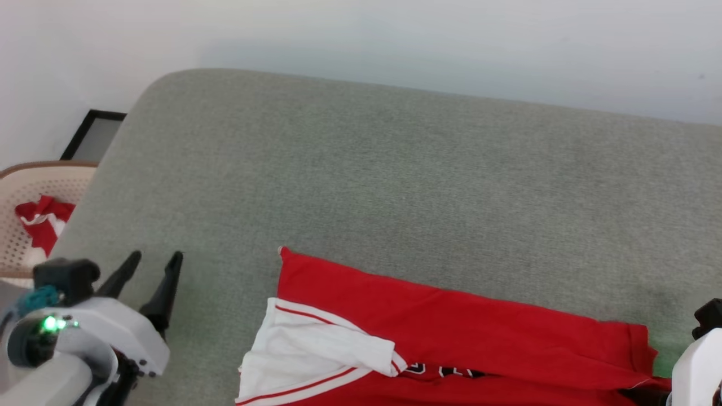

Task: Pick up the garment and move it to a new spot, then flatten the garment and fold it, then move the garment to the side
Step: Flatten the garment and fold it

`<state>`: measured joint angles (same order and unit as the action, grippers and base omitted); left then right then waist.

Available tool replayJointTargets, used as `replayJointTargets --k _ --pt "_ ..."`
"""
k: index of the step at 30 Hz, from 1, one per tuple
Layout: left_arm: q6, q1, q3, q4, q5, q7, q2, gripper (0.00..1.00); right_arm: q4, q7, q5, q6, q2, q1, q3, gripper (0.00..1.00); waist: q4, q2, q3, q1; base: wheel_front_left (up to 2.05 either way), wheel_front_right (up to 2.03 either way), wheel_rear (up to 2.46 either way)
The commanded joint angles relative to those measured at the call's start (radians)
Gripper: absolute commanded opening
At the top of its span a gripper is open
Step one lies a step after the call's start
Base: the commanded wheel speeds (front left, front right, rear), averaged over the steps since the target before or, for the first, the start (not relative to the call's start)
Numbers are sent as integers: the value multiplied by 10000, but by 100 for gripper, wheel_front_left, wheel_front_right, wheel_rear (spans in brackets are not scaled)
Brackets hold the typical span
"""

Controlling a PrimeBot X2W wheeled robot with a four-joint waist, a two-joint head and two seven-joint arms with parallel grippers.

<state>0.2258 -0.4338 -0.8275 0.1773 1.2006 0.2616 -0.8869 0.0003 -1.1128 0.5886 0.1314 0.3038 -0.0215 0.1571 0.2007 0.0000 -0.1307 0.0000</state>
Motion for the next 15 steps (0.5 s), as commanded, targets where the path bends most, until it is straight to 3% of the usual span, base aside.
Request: replayJointTargets --k 1,8,15 --pt "-73 415 165 60 -88 27 148 100 -55 -75 72 -17 -35 51 54 100 78 0 -13 0 0 0 0" --pt "-608 1945 2185 260 -1074 35 897 100 -546 -649 41 -17 160 362 591 100 162 0 -76 0 0 0 0" --pt "-1148 2473 3104 391 -1854 37 1431 100 -381 -850 -113 -17 -240 392 652 100 220 0 -169 0 0 0 0"
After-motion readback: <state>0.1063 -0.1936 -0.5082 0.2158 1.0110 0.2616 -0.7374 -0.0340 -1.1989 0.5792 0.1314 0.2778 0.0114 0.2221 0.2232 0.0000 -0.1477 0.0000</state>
